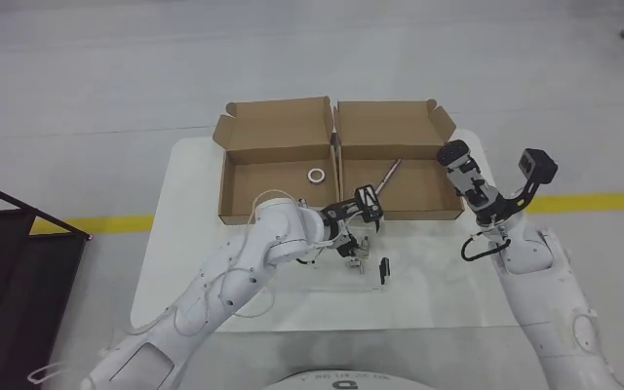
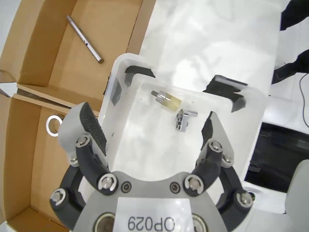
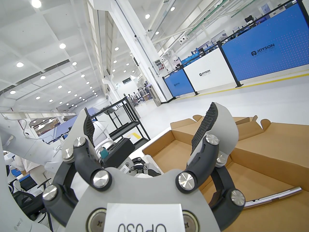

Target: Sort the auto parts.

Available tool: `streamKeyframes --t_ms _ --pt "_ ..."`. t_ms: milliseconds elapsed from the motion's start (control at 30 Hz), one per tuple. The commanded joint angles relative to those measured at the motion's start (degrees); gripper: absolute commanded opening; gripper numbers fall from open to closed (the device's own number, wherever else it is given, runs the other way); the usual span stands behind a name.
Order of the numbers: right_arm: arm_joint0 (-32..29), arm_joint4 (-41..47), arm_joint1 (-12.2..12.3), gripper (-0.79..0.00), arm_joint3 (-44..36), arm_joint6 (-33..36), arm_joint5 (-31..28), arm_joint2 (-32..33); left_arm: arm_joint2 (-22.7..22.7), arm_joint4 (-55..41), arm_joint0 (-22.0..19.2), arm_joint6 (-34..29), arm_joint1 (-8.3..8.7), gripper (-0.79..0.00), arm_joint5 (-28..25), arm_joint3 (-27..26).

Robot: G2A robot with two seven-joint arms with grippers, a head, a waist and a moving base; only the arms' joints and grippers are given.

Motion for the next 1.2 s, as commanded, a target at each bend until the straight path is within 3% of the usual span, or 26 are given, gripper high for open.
streamKeyframes --t_ms 0,533,800,900,967,1167 --pt "0.0 0.0 0.0 0.0 0.0 0.0 0.0 0.0 0.6 0.5 -0.1 0.8 -0.1 0.0 -0.1 1.3" --pt "0.0 0.0 0.0 0.0 0.0 0.0 0.0 0.0 1.6 0.1 1.0 -0.8 0.51 -0.111 -3.7 3.9" --pt "0.0 0.0 0.0 0.0 0.0 0.0 0.0 0.0 4.5 0.6 0.5 -1.0 0.03 -0.215 -4.5 5.6" --pt "0.0 0.0 0.0 0.0 0.0 0.0 0.0 0.0 5.3 0.9 0.1 -0.8 -0.2 -0.289 -4.4 6.6" --pt "0.0 0.0 0.0 0.0 0.0 0.0 0.0 0.0 5.7 1.1 -0.3 -0.7 -0.31 -0.397 -4.3 7.1" --pt "0.0 0.0 0.0 0.0 0.0 0.0 0.0 0.0 6.7 2.3 -1.0 -1.1 -0.53 -0.453 -4.2 8.5"
